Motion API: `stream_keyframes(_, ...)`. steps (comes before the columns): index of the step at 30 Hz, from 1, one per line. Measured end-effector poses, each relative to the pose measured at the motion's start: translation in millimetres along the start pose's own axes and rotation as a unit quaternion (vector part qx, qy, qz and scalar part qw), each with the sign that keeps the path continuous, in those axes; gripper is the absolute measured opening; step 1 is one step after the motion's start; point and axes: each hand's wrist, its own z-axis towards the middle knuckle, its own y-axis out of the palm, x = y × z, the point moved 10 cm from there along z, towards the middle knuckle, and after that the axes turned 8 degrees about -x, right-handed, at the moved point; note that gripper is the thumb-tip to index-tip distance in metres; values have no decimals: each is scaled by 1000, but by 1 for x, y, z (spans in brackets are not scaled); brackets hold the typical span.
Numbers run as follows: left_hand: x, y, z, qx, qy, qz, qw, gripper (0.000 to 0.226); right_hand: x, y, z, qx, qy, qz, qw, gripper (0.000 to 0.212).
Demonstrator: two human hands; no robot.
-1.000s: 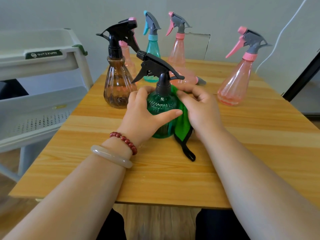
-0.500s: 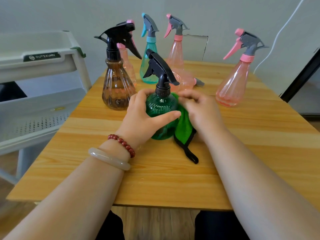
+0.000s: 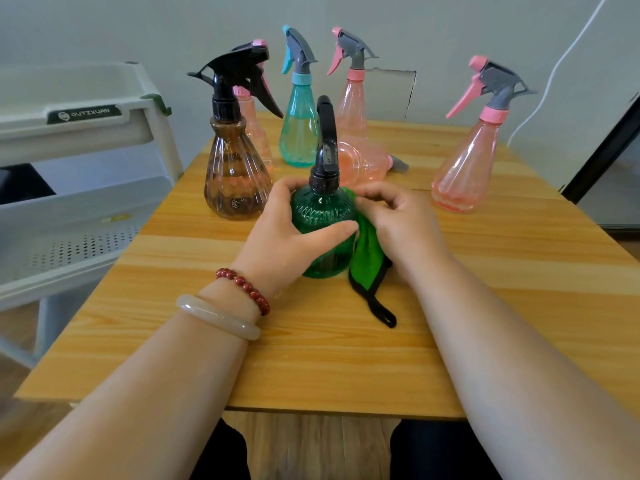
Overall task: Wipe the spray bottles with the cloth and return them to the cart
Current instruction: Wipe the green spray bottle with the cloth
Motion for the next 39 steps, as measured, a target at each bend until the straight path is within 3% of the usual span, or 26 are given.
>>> stream_keyframes(4,1,-1,0,12,-12,77,997,72,12,7,0,-27,44,-28,998,15)
stream_keyframes(7,1,-3,0,19,-2,78,997,68,-6,4,0,4,-27,127,992,24)
stream_keyframes(9,1,-5,0,20,5,41,999,63,-16,8,-2,-10,-71,141,987,21)
stream_keyframes(12,-2,-8,0,23,-2,-7,1000,59,-9,6,-2,3,-47,89,995,22)
stream_keyframes(15,-6,-8,2,15,-17,-9,1000,58,0,7,-1,-36,5,-54,998,20)
stream_keyframes(19,-4,-12,1,53,-13,83,995,65,8,13,-2,-62,45,-114,991,14)
stream_keyframes(23,5,-11,-2,53,17,82,995,62,-27,0,-9,19,-98,77,992,23)
stream_keyframes(25,6,-11,-2,47,26,51,997,53,-36,4,-12,9,-129,70,989,22)
stream_keyframes(31,-1,-9,1,30,14,4,999,45,14,10,-3,-32,63,-46,996,20)
stream_keyframes(36,1,-8,0,35,4,65,997,74,-7,9,-4,1,-22,163,986,24)
stream_keyframes(39,1,-8,0,38,0,88,995,65,2,11,-2,-10,17,81,997,18)
